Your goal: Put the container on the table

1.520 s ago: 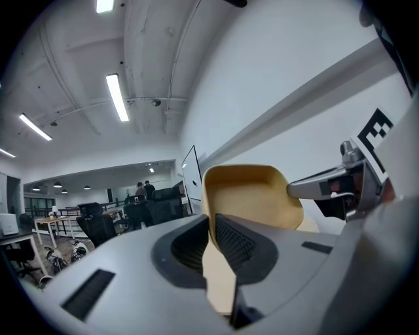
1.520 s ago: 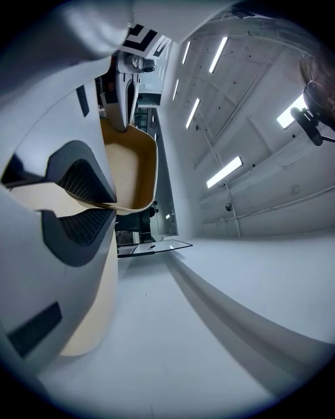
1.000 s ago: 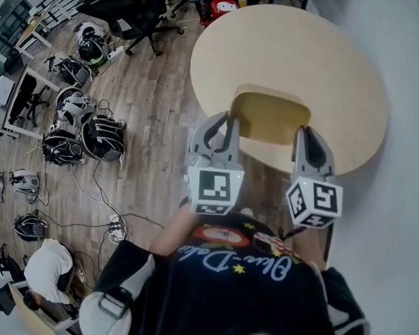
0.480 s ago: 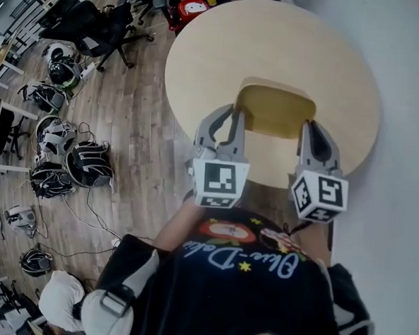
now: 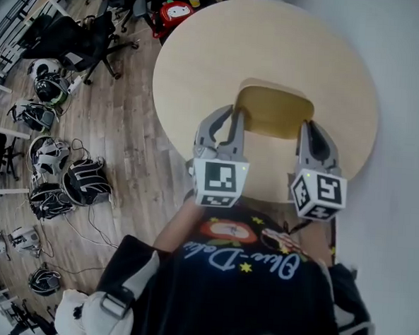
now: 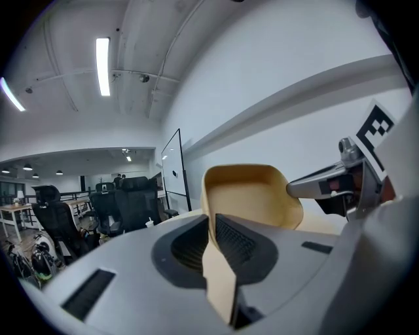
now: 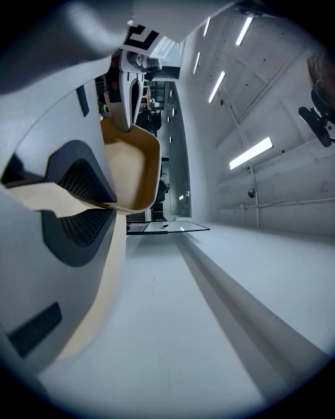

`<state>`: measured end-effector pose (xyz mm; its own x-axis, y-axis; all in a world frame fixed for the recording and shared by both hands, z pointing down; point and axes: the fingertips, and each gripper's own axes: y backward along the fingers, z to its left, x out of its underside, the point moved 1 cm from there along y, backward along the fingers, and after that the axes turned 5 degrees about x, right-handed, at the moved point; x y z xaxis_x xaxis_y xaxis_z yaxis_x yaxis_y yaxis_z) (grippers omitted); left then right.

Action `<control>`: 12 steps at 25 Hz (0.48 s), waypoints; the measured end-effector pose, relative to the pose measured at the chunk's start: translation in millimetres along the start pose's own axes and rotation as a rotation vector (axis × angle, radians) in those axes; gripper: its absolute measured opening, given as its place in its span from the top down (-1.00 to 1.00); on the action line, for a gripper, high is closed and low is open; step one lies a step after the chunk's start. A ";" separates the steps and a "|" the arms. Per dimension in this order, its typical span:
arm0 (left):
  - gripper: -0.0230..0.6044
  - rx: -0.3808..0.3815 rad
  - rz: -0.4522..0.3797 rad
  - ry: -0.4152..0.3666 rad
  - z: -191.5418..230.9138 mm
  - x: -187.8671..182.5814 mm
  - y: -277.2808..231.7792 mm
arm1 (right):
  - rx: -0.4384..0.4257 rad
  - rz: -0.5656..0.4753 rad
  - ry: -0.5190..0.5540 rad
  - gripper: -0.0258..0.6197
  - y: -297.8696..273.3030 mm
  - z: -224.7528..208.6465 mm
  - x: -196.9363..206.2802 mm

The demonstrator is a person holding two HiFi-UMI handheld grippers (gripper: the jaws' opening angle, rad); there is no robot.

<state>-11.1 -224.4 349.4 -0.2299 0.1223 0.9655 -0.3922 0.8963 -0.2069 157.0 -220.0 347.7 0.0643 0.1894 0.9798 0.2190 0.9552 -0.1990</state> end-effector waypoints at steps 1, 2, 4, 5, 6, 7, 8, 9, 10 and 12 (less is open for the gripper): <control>0.83 0.007 0.001 0.002 2.8 0.4 -4.4 | 0.006 0.007 0.000 0.83 -4.7 -0.1 0.3; 0.83 0.014 0.001 0.004 5.5 1.0 -8.9 | 0.012 0.014 0.000 0.83 -9.4 -0.5 1.0; 0.83 0.024 0.004 0.009 10.7 3.6 -17.1 | 0.027 0.032 0.001 0.83 -17.9 -1.0 3.4; 0.83 0.029 0.008 0.013 13.5 5.9 -20.7 | 0.034 0.040 0.003 0.83 -21.5 -0.5 4.8; 0.83 0.034 0.013 0.018 16.2 8.9 -24.1 | 0.039 0.047 0.008 0.83 -25.1 0.6 6.0; 0.83 0.040 0.019 0.023 18.8 12.2 -27.8 | 0.042 0.054 0.012 0.83 -29.1 1.9 7.4; 0.83 0.048 0.024 0.027 21.0 15.7 -31.7 | 0.047 0.065 0.012 0.83 -33.1 3.2 9.2; 0.83 0.055 0.030 0.031 22.9 19.3 -35.7 | 0.054 0.079 0.010 0.83 -37.1 3.7 12.2; 0.83 0.063 0.036 0.035 24.7 23.0 -39.4 | 0.062 0.092 0.010 0.83 -40.8 3.4 16.5; 0.83 0.076 0.049 0.048 28.7 31.2 -46.4 | 0.077 0.113 0.011 0.83 -48.2 3.3 23.9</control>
<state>-25.6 -274.4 384.6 -0.2087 0.1872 0.9599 -0.4483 0.8540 -0.2641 144.8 -260.8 380.8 0.0946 0.2943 0.9510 0.1345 0.9428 -0.3051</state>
